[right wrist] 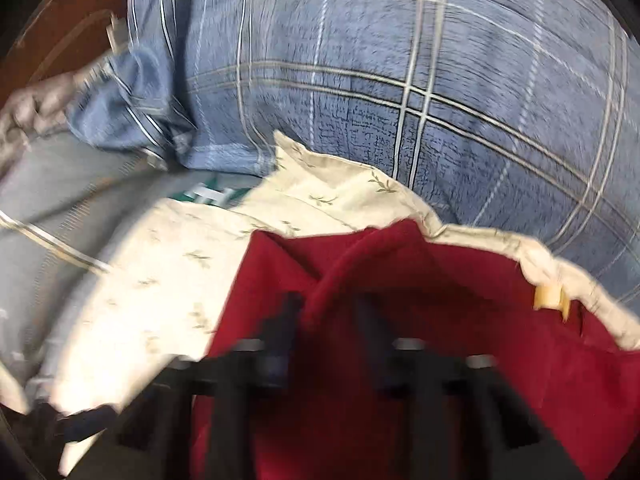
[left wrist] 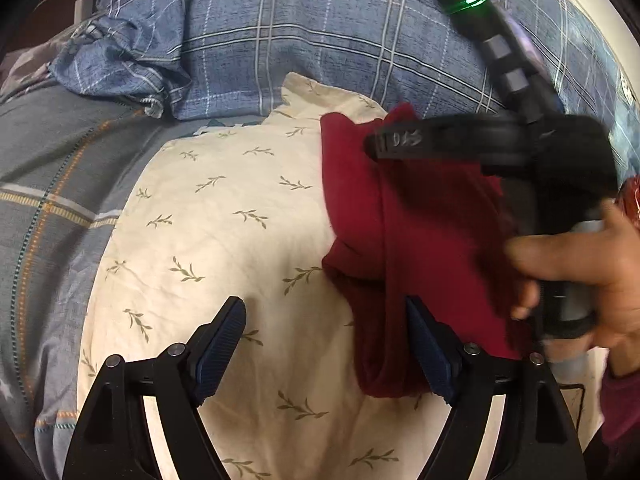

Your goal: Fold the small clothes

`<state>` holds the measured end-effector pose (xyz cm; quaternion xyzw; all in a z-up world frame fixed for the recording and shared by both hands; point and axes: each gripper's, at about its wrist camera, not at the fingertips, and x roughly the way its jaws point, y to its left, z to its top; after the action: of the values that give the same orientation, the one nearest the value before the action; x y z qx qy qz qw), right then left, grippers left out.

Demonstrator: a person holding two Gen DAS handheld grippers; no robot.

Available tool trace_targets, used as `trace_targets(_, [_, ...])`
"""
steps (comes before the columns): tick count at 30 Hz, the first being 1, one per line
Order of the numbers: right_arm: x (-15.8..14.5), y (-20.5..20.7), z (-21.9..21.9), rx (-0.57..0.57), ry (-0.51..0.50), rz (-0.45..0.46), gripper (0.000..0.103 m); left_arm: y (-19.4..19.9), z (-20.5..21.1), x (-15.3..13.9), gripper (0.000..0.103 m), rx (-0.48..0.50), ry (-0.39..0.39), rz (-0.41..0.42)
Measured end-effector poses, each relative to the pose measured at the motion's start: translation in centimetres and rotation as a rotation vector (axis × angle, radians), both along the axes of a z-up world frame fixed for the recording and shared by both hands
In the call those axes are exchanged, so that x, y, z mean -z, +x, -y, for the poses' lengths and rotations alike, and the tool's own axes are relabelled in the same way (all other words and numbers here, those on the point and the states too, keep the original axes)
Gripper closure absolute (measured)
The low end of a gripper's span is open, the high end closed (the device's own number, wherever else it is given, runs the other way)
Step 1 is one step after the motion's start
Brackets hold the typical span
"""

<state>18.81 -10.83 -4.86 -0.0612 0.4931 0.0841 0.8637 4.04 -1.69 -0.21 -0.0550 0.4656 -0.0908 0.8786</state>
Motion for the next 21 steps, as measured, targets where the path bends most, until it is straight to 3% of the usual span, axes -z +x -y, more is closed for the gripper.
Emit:
trace_targets(2, [0.7,0.9,-0.4,0.008,-0.009,0.013,0.084,0.2,0.1,0.2,0.023,-0.001,0.001,-0.004])
trace_targets(7, [1.0,1.5,-0.3,0.009,0.011,0.0,0.084,0.5,0.1,0.4,0.021,0.001,-0.002,-0.012])
trace_targets(10, [-0.1,0.9,1.1,0.008,0.114,-0.013,0.076,0.9,0.0,0.7,0.017,-0.003,-0.006,-0.027])
trace_targets(11, [-0.6,0.5,1.8,0.02,0.163,-0.019,0.066,0.9,0.0,0.7,0.016,-0.004,-0.006,-0.029])
trace_targets(13, [-1.4,-0.3,2.4,0.026,0.211,-0.025,0.059,1.0,0.1,0.8,0.016,-0.006,-0.004,-0.028])
trace_targets(16, [-2.1,-1.1,1.9,0.001,0.184,-0.015,0.056,1.0,0.1,0.9,0.015,-0.012,-0.002,-0.029])
trace_targets(19, [-1.6,-1.0,0.6,-0.01,0.059,-0.004,0.061,1.1,0.4,1.1,0.014,-0.011,0.007,-0.029])
trace_targets(20, [-1.1,-0.9,0.4,-0.01,0.035,-0.015,0.075,1.1,0.4,1.2,0.014,-0.01,0.008,-0.03])
trace_targets(21, [-0.9,-0.8,0.3,-0.01,0.031,-0.017,0.08,1.1,0.3,1.2,0.014,-0.011,0.005,-0.031])
